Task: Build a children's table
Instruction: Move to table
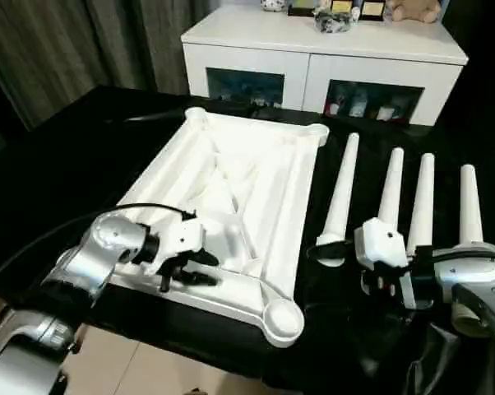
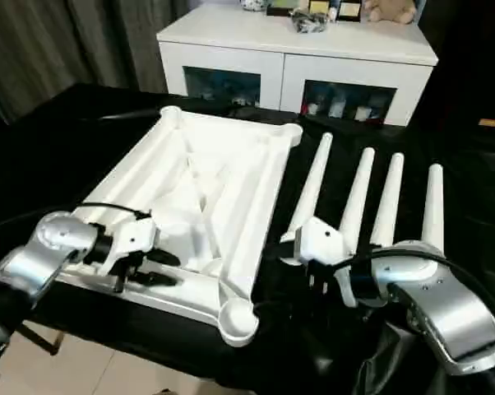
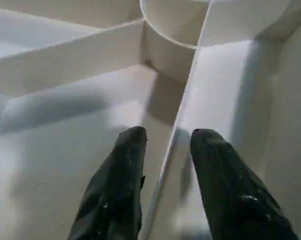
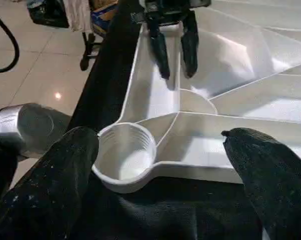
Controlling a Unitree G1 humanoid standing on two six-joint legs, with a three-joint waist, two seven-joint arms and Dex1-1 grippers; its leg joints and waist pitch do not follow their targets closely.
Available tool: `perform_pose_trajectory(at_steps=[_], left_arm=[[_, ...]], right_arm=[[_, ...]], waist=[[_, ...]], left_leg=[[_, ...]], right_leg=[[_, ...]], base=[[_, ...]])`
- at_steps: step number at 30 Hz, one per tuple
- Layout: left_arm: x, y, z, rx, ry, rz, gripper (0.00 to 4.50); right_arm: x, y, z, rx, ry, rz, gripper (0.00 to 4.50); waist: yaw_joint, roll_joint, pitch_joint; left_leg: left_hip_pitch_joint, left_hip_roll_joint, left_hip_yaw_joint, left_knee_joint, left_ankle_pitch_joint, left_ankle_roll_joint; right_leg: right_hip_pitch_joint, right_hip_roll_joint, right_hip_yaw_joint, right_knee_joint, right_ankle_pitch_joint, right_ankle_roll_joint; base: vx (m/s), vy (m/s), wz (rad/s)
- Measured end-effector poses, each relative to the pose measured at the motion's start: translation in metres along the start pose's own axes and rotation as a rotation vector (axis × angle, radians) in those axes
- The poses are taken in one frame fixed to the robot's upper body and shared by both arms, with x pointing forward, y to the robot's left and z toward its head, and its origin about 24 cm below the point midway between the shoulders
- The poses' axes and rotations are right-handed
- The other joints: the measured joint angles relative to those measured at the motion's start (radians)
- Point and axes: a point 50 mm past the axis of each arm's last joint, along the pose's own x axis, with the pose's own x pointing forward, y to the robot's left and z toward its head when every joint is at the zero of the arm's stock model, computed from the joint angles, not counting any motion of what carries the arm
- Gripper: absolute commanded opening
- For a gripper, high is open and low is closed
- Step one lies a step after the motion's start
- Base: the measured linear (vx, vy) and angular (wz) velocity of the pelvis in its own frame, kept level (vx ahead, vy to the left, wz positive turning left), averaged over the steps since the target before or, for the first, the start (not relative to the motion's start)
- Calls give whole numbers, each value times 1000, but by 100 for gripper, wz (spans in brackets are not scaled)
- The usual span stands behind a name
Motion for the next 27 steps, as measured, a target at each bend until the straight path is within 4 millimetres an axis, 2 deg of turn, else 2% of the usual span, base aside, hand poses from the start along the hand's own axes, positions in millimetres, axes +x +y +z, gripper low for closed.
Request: perform_pose_trajectory(at_steps=[5,7,11,13,16,23,27], left_arm=[[4,3,-2,3,19,-10,105],[4,3,-2,3,26,-9,105],[3,4,-4,10,33,-2,64],[3,5,-5,7,30,0,61],[1,7,-8,-1,29,29,48],[-8,18,-14,-5,62,179,34],[-16,25,-17,-19,96,267,10]], right_arm=[[0,1,0,4,3,3,450],[0,1,1,2,2,4,450],[1,1,0,3,3,1,450],[1,1,0,2,2,-6,450],[3,-1,1,-2,-6,-32,450],[5,-7,0,-12,-4,-90,450],[5,-15,1,-21,3,-140,450]], waist=[[0,0,0],[0,0,0],[0,0,0],[-1,1,0],[-7,1,0],[-37,-1,1],[-48,-1,1]], left_leg=[[0,0,0,0,0,0],[0,0,0,0,0,0],[0,0,0,0,0,0],[1,0,0,0,0,0],[1,0,0,0,0,0],[0,1,0,0,0,0],[-1,1,0,0,0,0]], right_leg=[[0,0,0,0,0,0],[0,0,0,0,0,0],[0,-1,0,0,0,0],[0,-1,0,0,0,0],[0,-1,0,1,0,0],[0,0,-1,1,0,0],[0,0,-2,0,0,0]], base=[[0,0,0],[0,0,0],[0,0,0],[0,0,0],[0,0,0],[0,0,0],[0,0,0]])
